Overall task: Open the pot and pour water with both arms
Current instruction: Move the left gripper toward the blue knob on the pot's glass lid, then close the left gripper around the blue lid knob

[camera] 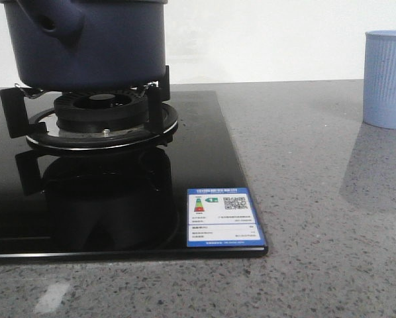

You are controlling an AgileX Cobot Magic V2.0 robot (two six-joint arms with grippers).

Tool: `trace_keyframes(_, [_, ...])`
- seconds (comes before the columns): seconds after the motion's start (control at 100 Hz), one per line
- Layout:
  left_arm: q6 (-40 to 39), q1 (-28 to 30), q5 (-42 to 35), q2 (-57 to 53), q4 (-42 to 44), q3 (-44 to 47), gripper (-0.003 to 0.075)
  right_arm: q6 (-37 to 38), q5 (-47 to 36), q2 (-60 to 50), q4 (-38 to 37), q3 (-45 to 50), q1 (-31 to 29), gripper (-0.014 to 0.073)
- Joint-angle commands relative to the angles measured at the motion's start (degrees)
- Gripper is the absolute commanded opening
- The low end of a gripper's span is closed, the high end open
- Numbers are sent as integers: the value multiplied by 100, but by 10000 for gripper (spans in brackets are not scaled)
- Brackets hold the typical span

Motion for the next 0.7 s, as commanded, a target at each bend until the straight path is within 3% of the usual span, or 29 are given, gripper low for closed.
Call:
trace_keyframes(0.0, [-39,2,-679,-133,-319,73,-20,-38,-704,-111,324,129,-25,-69])
trace_keyframes(0.3, [-39,2,-917,-133,-874,73,-20,-38,-1110,-111,1476,129,-25,-69])
trace_keyframes(0.49, [-39,2,-1058,-133,-2779,31,-20,-38,-1309,-111,2929,118,-25,-69])
trace_keyframes(0.57, [-39,2,-1044,-133,-3274,-84,-20,-38,-1294,-111,3015,-19,-25,-67])
trace_keyframes(0.69, [-28,2,-737,-115,-2871,-511,-20,-138,-905,-47,2815,-466,-25,-66])
